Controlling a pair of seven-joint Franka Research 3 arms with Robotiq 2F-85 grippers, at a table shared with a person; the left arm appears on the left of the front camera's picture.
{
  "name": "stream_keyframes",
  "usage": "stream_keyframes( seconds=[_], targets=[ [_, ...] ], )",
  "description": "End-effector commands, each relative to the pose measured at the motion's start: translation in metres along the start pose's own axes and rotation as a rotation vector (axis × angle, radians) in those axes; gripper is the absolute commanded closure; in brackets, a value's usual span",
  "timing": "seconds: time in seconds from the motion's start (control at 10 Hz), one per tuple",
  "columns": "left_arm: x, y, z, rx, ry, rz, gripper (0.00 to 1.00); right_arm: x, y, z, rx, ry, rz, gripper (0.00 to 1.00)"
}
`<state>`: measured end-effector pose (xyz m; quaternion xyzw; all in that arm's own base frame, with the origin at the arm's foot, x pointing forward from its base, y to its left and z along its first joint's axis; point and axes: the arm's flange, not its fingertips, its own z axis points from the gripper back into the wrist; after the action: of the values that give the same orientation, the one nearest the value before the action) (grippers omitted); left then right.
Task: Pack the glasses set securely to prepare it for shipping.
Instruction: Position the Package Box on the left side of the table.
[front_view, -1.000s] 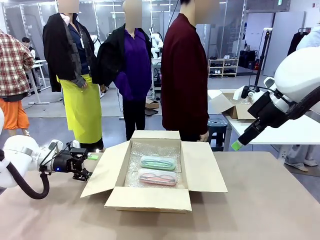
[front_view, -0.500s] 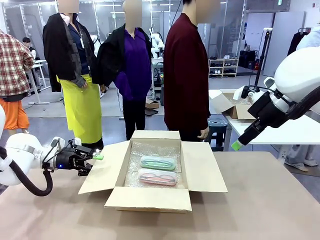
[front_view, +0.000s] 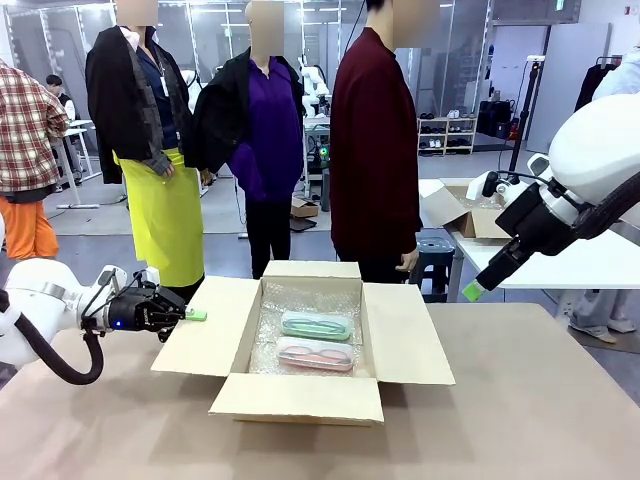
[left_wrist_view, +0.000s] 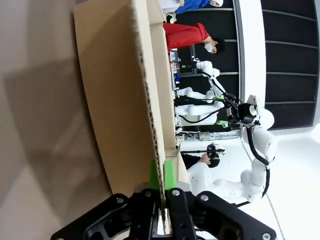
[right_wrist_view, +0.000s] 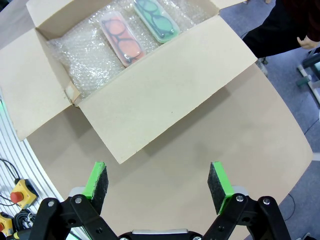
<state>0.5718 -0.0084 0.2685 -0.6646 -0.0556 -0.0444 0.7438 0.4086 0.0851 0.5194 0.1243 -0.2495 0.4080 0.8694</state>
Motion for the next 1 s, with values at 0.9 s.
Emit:
stream_keyframes(
  seconds=[0.9],
  targets=[
    [-0.023,-0.091,0.065,0.316,-0.064,0.098,1.00,0.002,0.004,0.001,-0.005,0.010,-0.019,0.00]
  ],
)
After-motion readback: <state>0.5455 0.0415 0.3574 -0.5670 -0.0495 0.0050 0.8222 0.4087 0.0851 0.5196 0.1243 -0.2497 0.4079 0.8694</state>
